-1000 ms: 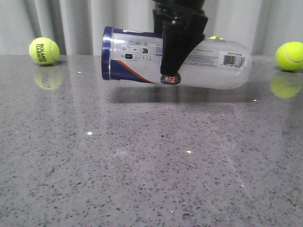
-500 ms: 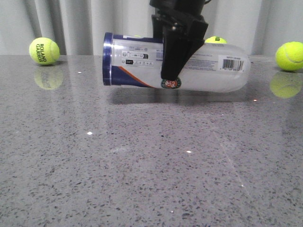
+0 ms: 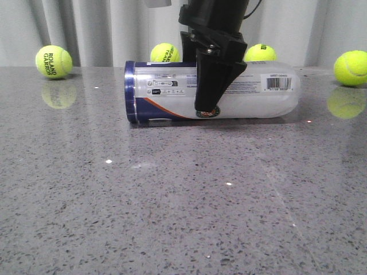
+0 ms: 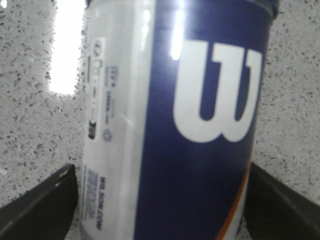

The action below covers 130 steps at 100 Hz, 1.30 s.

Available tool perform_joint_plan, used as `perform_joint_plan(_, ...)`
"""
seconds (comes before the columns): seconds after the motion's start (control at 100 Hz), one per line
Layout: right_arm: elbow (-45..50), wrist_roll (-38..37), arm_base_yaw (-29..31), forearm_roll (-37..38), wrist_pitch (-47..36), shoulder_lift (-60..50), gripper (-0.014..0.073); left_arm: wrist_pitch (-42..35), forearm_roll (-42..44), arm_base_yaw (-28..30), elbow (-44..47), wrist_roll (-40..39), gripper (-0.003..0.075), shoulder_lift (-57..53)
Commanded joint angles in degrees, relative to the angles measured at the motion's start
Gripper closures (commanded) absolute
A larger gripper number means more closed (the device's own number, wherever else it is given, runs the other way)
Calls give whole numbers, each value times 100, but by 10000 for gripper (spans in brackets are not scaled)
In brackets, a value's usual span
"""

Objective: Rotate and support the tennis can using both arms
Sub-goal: 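Roll the can in the right gripper and lower it onto the table, then open the right gripper and raise it away from the can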

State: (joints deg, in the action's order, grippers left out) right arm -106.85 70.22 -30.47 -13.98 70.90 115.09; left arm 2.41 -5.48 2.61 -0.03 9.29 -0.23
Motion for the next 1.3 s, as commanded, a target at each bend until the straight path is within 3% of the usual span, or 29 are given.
perform_joint_plan(0.0, -173, 64, -20, -50, 518, -306, -51, -437, -19, -44, 253, -63, 740, -176)
perform_joint_plan(0.46, -178, 44, -20, 18, 518, -750, -51, -437, -19, -44, 253, -63, 740, -176)
perform_joint_plan(0.63, -178, -311, -20, 250, 518, -1058, -51, -437, -19, -44, 253, -63, 740, -176)
perform_joint_plan(0.77, -178, -1488, -20, 661, 518, -1306, -51, -437, -19, -44, 253, -63, 740, -176)
perform_joint_plan(0.94, -178, -4116, -14, 1249, 523, -1575, -51, -437, -19, -44, 253, -63, 740, -176)
perform_joint_plan(1.03, -153, -5010, -14, 1701, 535, -1703, -44, -437, -19, -44, 253, -63, 740, -176)
perform_joint_plan(1.13, -22, -5465, 12, 1887, 535, -1863, 44, -437, -19, -44, 253, -63, 740, -176)
perform_joint_plan(1.29, 393, -6195, 224, 1887, 535, -2198, 372, -437, -19, -44, 253, -63, 740, -176)
